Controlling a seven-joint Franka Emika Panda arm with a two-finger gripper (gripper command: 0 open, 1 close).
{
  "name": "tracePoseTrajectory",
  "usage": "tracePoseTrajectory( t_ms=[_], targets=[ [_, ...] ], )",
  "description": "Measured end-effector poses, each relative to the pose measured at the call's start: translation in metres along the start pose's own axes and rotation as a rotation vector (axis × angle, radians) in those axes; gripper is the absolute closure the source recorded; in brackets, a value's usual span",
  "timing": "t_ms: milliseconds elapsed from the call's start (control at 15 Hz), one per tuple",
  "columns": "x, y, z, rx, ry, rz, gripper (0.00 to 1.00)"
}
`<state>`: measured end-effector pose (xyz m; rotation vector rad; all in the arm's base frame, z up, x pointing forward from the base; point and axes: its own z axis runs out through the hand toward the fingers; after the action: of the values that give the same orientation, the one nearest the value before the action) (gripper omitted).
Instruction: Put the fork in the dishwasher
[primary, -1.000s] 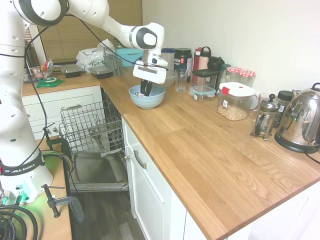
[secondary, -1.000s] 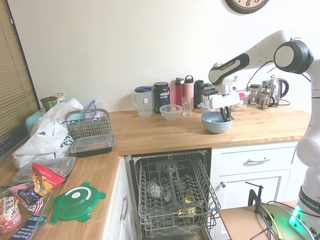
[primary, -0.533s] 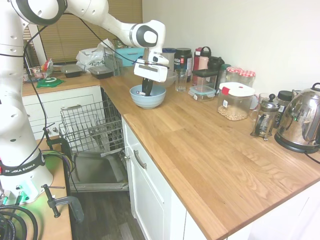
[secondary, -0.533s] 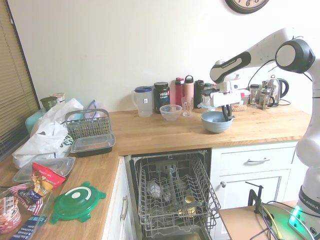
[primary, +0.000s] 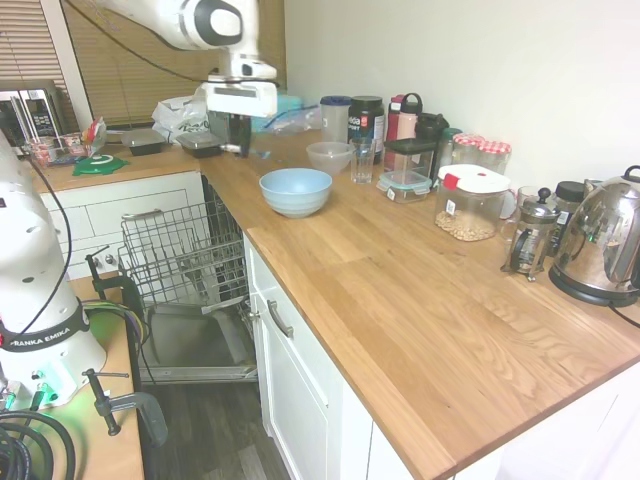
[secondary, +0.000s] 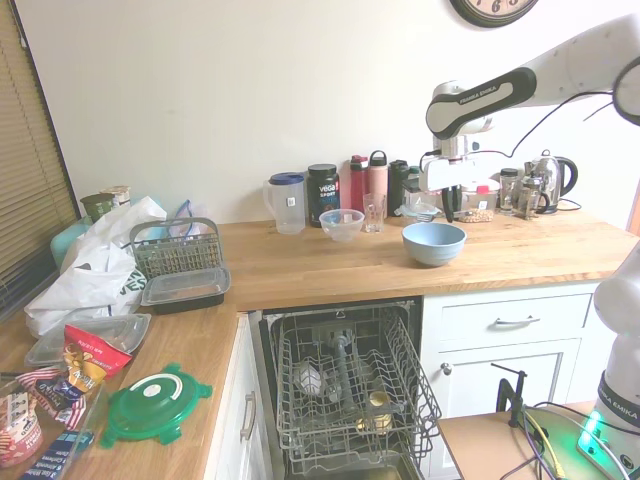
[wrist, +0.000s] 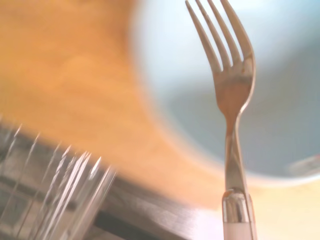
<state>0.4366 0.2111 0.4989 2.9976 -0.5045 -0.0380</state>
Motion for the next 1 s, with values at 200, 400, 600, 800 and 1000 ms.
tracePoseTrajectory(
  t_ms=[200, 400, 600, 800, 1000],
  targets=[
    [-0.099, -0.053, 0.004, -0.030, 0.082, -0.102, 1.00],
    [-0.176, -0.105, 0.037, -0.089, 0.141, -0.173, 1.00],
    [-0.214, -0.148, 0.105, -0.184, 0.182, -0.207, 1.00],
    [-0.220, -0.186, 0.165, -0.245, 0.163, -0.216, 1.00],
    [-0.200, -0.238, 0.210, -0.264, 0.112, -0.183, 1.00]
  ],
)
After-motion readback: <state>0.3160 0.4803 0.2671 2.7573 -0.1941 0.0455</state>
